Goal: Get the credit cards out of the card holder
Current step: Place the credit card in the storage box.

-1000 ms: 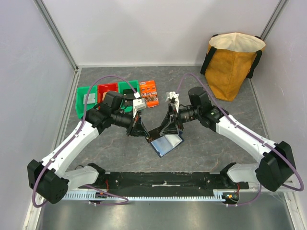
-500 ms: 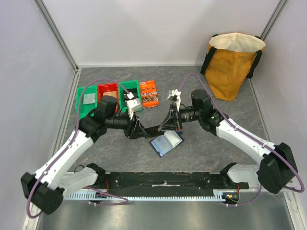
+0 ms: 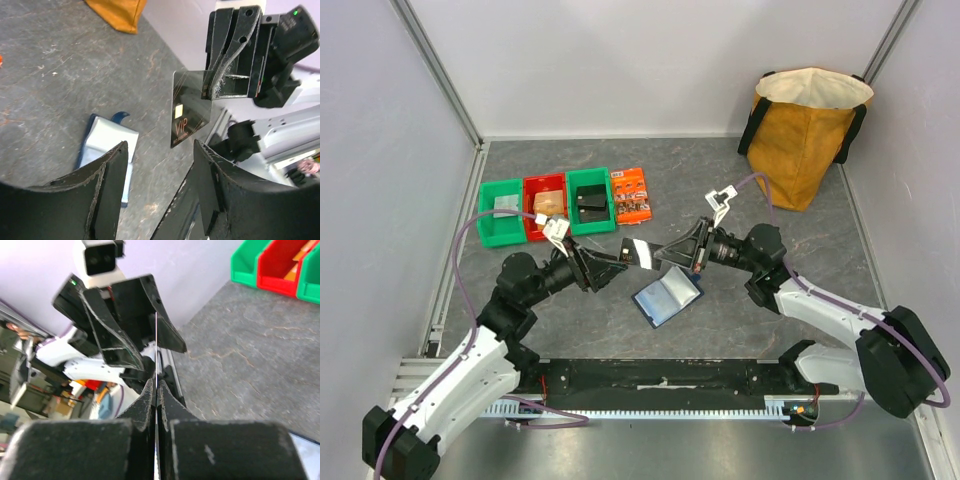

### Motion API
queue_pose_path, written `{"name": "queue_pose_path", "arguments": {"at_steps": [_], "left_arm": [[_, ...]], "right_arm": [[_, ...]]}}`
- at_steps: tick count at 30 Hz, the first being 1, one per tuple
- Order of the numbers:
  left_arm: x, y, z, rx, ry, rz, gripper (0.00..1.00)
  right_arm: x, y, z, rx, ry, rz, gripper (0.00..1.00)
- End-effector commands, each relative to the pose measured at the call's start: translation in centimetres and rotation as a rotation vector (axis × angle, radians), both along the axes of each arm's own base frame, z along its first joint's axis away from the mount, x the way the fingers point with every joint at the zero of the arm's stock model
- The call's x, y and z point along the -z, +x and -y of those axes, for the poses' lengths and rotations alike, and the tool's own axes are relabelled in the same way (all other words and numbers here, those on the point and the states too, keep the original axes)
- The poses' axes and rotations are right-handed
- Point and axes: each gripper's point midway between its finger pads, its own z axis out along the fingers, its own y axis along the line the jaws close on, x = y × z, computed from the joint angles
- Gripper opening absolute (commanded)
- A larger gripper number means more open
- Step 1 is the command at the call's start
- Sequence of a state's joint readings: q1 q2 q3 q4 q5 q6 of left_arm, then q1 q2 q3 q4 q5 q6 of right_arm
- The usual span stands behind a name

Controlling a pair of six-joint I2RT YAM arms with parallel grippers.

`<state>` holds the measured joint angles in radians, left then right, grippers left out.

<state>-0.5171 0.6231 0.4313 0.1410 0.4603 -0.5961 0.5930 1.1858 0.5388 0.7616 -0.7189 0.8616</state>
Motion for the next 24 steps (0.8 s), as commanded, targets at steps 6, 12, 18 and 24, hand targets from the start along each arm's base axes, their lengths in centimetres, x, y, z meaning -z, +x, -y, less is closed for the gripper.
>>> {"name": "queue_pose_path", "arguments": {"at_steps": [6,12,18,24], "left_arm": [[-5.6,0.3,0.8,0.009,-0.335,0.029,0.58],[-6.5,0.1,1.0,0.031,-0.383,0.023,0.50],[-6.4,0.0,1.1,0.043,-0.394,0.010,0.12],[-5.6,0.9,0.6,-0.022,-0.390,-0.021,0.02]], "right_arm": [[-4.2,-0.5,-0.1,0.008,0.233,-0.010,0.00],[-3.6,-0.5,-0.2,0.015,0.226,-0.021,0.00],[-3.3,-0.4,-0.3,0.014,0.224,-0.025,0.00],[-2.4,0.2,-0.1,0.056,0.214,-0.051,0.19]]}}
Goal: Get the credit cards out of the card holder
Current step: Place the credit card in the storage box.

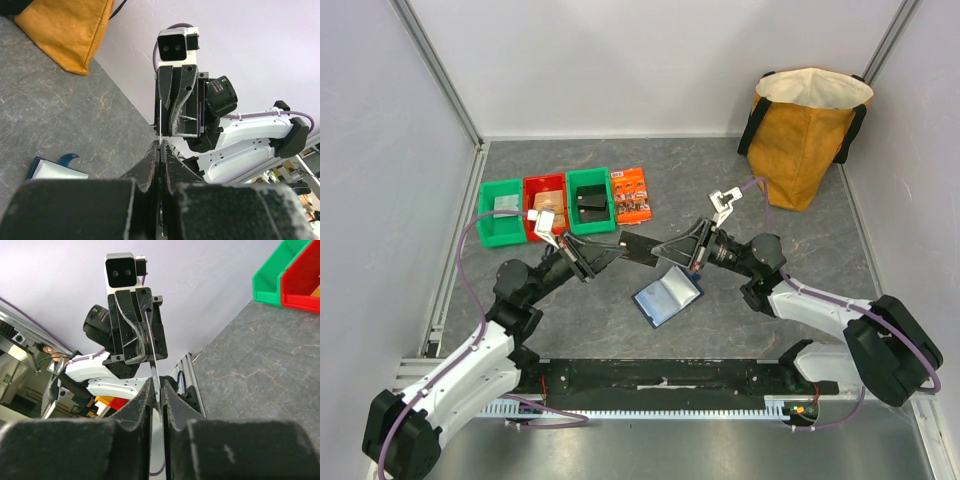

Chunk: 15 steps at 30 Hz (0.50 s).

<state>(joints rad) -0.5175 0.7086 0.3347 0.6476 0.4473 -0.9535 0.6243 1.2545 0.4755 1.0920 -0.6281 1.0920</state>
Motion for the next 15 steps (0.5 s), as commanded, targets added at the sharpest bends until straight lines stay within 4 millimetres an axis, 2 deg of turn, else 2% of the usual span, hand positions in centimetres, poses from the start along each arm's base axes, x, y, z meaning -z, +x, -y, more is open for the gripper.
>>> {"name": "queue_pose_path", "arguments": {"at_steps": [1,3,6,8,12,15], "left_arm": [[0.1,0.9,-0.7,-0.073,-0.021,-0.033,0.02],[0.8,2.2,-1.7,-0.167,-0.009,-0.058,0.02],[2.7,4.3,-3.4,-0.316,0.050,-0.133,0.02],[4.1,5.9,-4.5,-0.399,0.109,-0.175,0.02],[5.7,8.9,-6.6,-0.514,0.166,-0.212,0.02],[6.5,11.1,-8.1,-0.592,0.190,-0.232,0.02]], "right_arm": [[0.1,0.8,0.7,0.071,0.025,0.001,0.31],[1.0,1.4,1.2,0.112,0.011,-0.022,0.51],[2.7,2.5,2.7,0.192,-0.027,-0.060,0.69],[3.9,3.3,3.8,0.250,-0.062,-0.088,0.74],[6.3,4.3,5.6,0.346,-0.191,-0.096,0.84],[6.9,4.6,6.5,0.387,-0.247,-0.088,0.89]]}}
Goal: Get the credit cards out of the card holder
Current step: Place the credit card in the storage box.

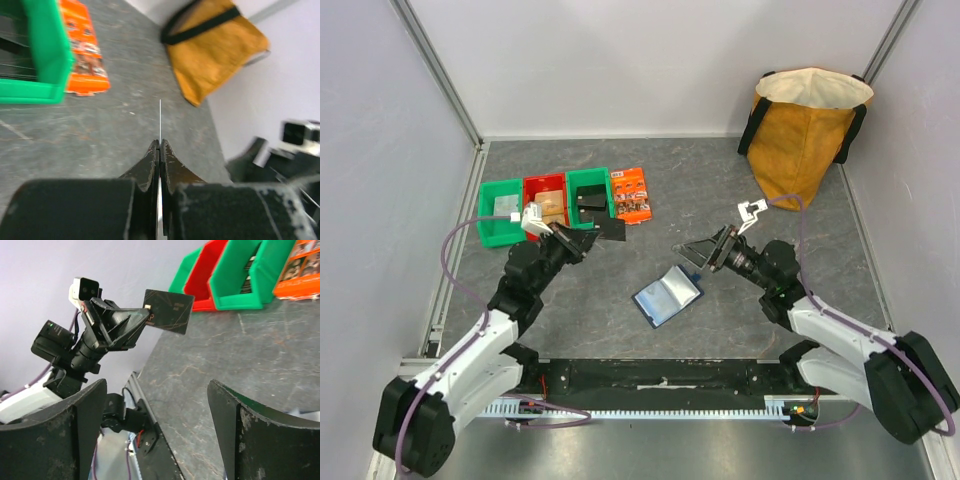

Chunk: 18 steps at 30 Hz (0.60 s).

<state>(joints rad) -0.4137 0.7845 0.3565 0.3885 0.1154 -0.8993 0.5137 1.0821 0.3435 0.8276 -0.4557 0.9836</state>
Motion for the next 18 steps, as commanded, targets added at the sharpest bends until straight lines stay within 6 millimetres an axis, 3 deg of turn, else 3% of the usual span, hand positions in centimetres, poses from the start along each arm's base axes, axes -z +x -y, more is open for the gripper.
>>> {"name": "queue_pose_path", "arguments": {"at_steps": [1,9,13,18], "left_arm": [[-0.1,3.7,-2.9,-0.164,0.082,0.018,0.02],[1.6,9.8,-7.4,-0.356,0.161,-0.032,0.02],[2.0,12.7,-8.2,-0.377,0.165,-0.033,0.02],[3.2,16.4,-7.8,-0.372,0.204,-0.052,0.02]], "right_arm": [[1.6,1.0,1.6,0.082,-0.123,0.010,0.89],[2.2,0.8,2.8,0.105,-0.206,0.038,0.90],[2.3,0.8,3.2,0.117,-0.240,0.055,0.90],[2.4,0.9,3.3,0.106,-0.259,0.068,0.90]]}}
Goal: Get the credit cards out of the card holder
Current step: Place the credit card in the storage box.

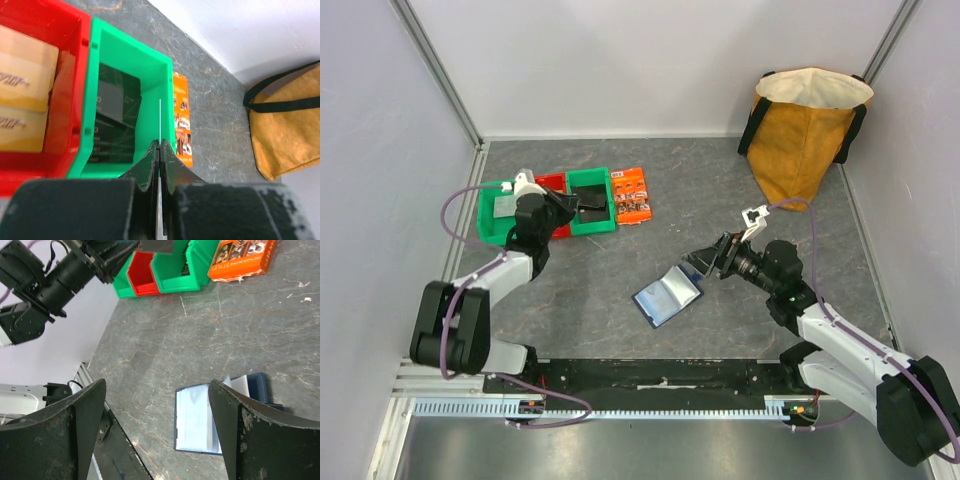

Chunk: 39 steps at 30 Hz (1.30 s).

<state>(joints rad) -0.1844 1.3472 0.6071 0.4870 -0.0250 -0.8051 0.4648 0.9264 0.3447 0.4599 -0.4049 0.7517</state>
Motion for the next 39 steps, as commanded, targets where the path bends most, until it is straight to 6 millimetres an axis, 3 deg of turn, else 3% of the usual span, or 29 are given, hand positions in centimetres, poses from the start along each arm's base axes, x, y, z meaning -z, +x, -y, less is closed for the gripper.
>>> {"name": "queue_pose_path", "arguments": {"at_steps": [1,7,15,22,29,35,39], "left_arm": [[-2.2,4.0,0.1,0.002,0.058,0.100,0.02],[0.1,7.5,0.3,-0.003,0.095,0.042,0.02],[3.2,10.0,1.3,0.036,0.103,-0.030,0.06],[4.6,10.2,1.7,0.064,0.128,-0.080,0.29],[2.3,10.0,0.1,0.048,0.266,-0.082,0.46],[-1.0,10.1,0.0,0.087,0.357,-0.073,0.51],[-2.1,9.4,-0.6,0.082,0.391,-0.089,0.54]], "right_arm": [[-1.5,0.6,0.2,0.000,-0.028,0.068,0.90],[-1.4,0.6,0.3,-0.019,-0.043,0.077,0.89],[-1.1,0.7,0.8,-0.021,-0.082,0.076,0.89],[-1.4,0.8,0.9,-0.022,-0.091,0.082,0.89],[-1.9,0.8,1.2,-0.018,-0.126,0.101,0.89],[-1.8,0.5,1.6,-0.027,-0.188,0.106,0.88],[-1.8,0.0,1.7,-0.068,-0.244,0.122,0.88]]}}
